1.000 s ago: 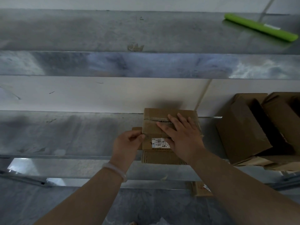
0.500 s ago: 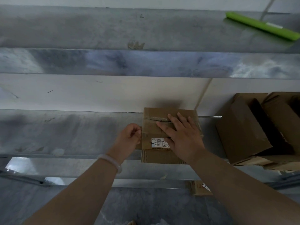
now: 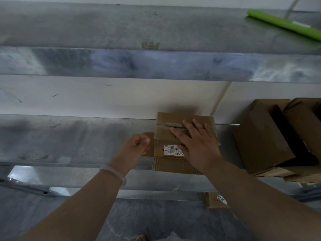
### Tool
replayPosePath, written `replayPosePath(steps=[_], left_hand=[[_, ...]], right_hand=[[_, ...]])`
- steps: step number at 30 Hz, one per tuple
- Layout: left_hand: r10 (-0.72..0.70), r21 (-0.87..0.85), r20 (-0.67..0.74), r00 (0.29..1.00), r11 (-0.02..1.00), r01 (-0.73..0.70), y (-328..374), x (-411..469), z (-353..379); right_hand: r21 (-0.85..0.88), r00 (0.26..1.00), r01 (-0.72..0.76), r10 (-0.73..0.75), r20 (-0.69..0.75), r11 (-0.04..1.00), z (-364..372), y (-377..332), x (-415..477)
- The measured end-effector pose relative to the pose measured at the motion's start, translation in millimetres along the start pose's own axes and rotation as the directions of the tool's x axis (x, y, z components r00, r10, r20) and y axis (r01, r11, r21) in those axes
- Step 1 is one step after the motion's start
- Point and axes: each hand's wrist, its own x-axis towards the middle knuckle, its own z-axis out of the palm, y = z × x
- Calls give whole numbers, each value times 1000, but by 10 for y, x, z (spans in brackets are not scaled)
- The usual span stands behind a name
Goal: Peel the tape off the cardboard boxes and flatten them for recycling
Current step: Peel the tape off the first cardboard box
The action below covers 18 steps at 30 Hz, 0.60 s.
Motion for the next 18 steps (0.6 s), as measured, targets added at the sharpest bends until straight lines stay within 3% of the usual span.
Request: replayPosePath(steps=[3, 6, 9, 10, 12, 14, 16, 18], left_hand=[[31, -22, 11, 999, 999, -31, -6, -37, 87], [24, -14, -72, 997, 1000, -25, 15, -7, 212], [147, 164, -137, 980, 979, -124, 28, 68, 237], [268, 272, -106, 958, 934, -231, 44, 90, 234], [498, 493, 37, 867, 745, -449, 129, 124, 257], [565, 648, 159, 810, 559, -517, 230, 164, 322], [554, 740, 176, 814, 471, -480, 316, 179, 378], [551, 800, 159, 819, 415, -434, 361, 188, 414]], right_hand=[[5, 1000, -1, 1, 8, 1000, -16, -17, -1], [31, 1000, 2, -2, 15, 1000, -49, -11, -16], [238, 999, 25, -17, -36, 971, -107, 70, -56], [305, 997, 55, -38, -60, 951, -130, 104, -65], [379, 992, 120, -92, -91, 917, -166, 166, -76], [429, 991, 119, -81, -106, 895, -175, 214, -117], [440, 987, 16, 56, -150, 898, -157, 256, -212], [528, 938, -213, 323, -125, 822, -128, 299, -349]])
